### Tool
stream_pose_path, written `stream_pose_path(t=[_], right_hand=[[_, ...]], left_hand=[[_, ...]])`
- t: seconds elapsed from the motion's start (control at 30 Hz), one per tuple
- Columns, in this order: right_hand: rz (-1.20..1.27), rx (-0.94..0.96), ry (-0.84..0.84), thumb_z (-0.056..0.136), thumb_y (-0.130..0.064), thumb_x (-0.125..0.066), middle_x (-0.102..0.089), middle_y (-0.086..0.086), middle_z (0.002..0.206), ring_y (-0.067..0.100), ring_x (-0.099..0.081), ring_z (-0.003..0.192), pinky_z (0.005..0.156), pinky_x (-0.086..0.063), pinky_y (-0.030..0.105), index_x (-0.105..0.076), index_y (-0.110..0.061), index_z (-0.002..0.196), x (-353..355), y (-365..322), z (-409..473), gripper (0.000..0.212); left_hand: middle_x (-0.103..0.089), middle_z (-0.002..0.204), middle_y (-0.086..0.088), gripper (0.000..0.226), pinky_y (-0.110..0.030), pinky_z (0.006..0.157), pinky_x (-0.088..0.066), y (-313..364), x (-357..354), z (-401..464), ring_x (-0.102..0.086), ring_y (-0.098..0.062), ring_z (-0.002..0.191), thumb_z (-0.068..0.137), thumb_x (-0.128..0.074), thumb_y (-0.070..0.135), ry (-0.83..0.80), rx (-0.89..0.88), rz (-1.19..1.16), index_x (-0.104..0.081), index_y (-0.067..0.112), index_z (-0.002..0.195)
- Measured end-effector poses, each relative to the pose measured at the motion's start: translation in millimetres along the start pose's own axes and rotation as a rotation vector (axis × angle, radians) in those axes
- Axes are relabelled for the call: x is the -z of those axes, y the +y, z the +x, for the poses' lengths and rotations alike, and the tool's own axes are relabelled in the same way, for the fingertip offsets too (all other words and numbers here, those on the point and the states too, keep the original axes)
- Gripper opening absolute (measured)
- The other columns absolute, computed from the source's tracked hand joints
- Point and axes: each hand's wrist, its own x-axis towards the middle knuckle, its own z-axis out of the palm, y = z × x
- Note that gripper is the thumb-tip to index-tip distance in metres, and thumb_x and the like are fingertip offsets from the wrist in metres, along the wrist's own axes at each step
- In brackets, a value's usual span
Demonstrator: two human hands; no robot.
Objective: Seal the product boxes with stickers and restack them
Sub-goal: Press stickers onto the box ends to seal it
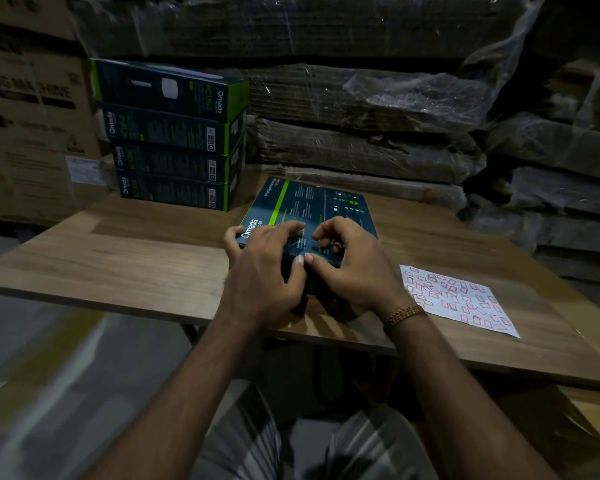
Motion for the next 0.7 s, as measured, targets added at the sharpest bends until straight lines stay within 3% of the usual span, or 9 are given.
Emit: stream_pose_path(t=[0.3,0.7], right_hand=[[-0.068,0.050,-0.020,0.089,-0.028,-0.081,-0.058,-0.012,0.108,-0.005,-0.054,0.097,0.077,-0.041,0.002,-0.062,-0.026,0.114,2.8,-0.6,-4.9,0.032],[-0.077,0.012,0.041,0.085,-0.033,-0.080,-0.058,-0.013,0.102,-0.002,-0.055,0.092,0.073,-0.040,0.003,-0.062,-0.026,0.107,-2.6,-5.6,-4.3,0.029]], left_hand=[[-0.065,0.133,0.016,0.052,-0.058,0.123,-0.016,0.4,-0.6,-0.7,-0.054,-0.004,0.130,0.096,-0.058,0.049,0.001,-0.006,0.018,-0.055,0.031,0.144],[-0.065,0.132,0.016,0.054,-0.060,0.122,-0.017,-0.9,-1.2,-0.2,-0.054,-0.006,0.131,0.094,-0.058,0.048,-0.001,-0.013,0.029,-0.054,0.031,0.145]])
